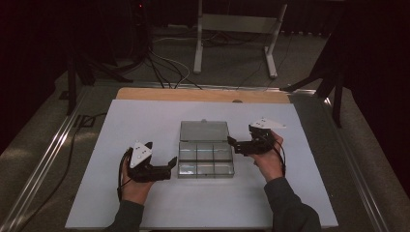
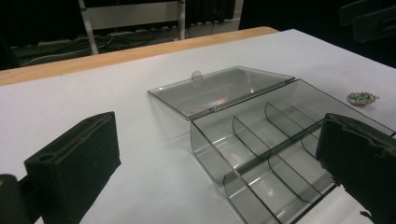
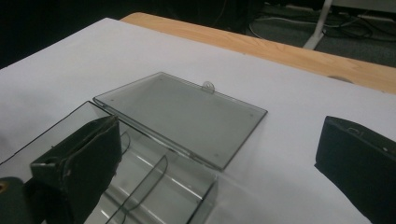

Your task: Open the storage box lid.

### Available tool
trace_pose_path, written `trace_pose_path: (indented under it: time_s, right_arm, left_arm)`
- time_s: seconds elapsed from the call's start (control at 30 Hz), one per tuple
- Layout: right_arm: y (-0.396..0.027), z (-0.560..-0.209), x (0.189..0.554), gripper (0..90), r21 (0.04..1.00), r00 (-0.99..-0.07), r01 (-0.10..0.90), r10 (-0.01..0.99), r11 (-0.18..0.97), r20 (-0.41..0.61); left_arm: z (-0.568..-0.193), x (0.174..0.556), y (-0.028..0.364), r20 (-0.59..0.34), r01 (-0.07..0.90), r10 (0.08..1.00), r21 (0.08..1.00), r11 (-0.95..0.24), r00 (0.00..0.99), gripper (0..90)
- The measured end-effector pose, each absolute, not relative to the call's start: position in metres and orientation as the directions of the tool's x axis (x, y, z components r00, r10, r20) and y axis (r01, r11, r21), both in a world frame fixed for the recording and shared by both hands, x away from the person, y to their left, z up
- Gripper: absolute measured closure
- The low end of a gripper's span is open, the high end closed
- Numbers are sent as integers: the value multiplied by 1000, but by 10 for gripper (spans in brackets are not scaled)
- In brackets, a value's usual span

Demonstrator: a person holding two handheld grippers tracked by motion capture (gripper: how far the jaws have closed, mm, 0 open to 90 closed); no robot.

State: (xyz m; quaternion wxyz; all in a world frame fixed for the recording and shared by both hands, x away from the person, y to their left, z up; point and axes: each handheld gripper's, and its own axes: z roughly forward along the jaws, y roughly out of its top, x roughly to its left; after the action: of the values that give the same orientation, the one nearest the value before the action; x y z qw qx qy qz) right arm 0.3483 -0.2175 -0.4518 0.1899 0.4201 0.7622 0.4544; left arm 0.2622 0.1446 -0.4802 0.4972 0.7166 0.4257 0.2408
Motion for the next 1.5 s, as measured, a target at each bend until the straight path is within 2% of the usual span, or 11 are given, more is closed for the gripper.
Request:
trace_pose_path:
  time_s: [0.57,1.5]
  right_arm:
    - [-256,-459,338,5,818,-544,522,833,240,103]
    - [-298,-474,326,4,804,-486,533,873,266,34]
  left_arm:
    - [-483,261,154,-83,379,866,916,-128,493,11]
    - [-487,259,154,-73,376,873,917,-132,482,11]
